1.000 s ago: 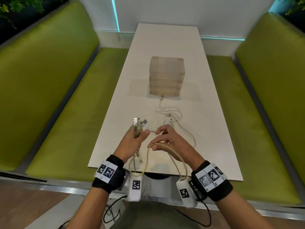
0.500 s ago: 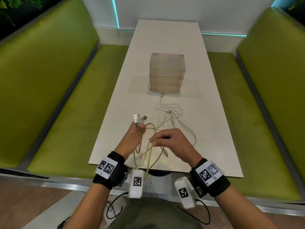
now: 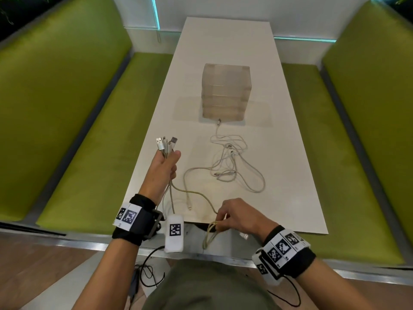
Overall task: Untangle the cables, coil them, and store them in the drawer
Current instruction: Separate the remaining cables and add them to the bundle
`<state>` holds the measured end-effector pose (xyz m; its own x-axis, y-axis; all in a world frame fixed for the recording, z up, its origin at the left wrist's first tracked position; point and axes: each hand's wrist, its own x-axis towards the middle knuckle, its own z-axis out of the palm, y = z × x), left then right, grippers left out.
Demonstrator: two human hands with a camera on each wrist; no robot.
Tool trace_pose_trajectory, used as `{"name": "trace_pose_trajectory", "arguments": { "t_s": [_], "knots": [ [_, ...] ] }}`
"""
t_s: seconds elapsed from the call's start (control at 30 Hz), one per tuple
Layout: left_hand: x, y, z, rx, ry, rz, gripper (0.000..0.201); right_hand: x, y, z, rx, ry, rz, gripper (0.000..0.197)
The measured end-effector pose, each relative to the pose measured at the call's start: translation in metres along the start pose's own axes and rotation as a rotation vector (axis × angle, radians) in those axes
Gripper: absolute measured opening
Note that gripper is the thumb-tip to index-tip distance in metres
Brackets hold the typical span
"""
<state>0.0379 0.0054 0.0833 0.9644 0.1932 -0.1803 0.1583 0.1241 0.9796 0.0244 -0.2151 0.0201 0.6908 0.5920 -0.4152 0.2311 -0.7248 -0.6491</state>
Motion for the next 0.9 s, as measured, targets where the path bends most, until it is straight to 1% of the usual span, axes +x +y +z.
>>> {"name": "trace_pose_trajectory", "arguments": {
  "t_s": [0.1,0.17,0.27,0.37,0.4,0.47,0.57,0.63,0.7,0.8,0.9],
  "knots": [
    [0.000,-0.001,0.006,-0.006,-0.021,-0.009,0.017,0.001,-0.003,0.015,0.077,-0.085,0.034,0.015],
    [-0.001,-0.001,0.009,-0.002,-0.030,-0.012,0.018,0.002,-0.003,0.022,0.104,-0.116,0.042,0.014],
    [-0.004,-0.001,0.011,-0.001,-0.034,-0.005,0.018,0.006,0.003,0.028,0.046,-0.138,0.054,0.023],
    [-0.006,-0.001,0.012,0.008,-0.035,0.002,0.018,0.007,0.010,0.031,-0.030,-0.199,0.038,0.034],
    [-0.006,-0.001,0.011,0.013,-0.035,0.004,0.019,0.006,0.010,0.030,-0.056,-0.215,0.021,0.033],
    [-0.006,-0.001,0.009,0.011,-0.036,0.014,0.021,0.004,0.011,0.028,-0.070,-0.206,-0.018,0.027],
    [-0.006,-0.001,0.010,-0.024,-0.046,0.021,0.024,0.001,0.012,0.021,0.005,-0.140,-0.011,0.015],
    [-0.007,0.000,0.012,-0.049,-0.039,0.004,0.023,0.001,0.014,0.016,0.074,-0.099,0.017,0.017],
    [-0.007,0.000,0.015,-0.077,-0.031,-0.013,0.020,0.002,0.016,0.009,0.102,-0.040,0.028,0.015],
    [-0.007,0.000,0.018,-0.111,-0.028,-0.011,0.019,0.014,0.021,-0.007,0.113,0.117,0.075,0.014],
    [-0.008,-0.002,0.018,-0.105,-0.048,0.001,0.018,0.037,0.031,-0.024,0.004,0.353,0.161,0.020]
  ]
}}
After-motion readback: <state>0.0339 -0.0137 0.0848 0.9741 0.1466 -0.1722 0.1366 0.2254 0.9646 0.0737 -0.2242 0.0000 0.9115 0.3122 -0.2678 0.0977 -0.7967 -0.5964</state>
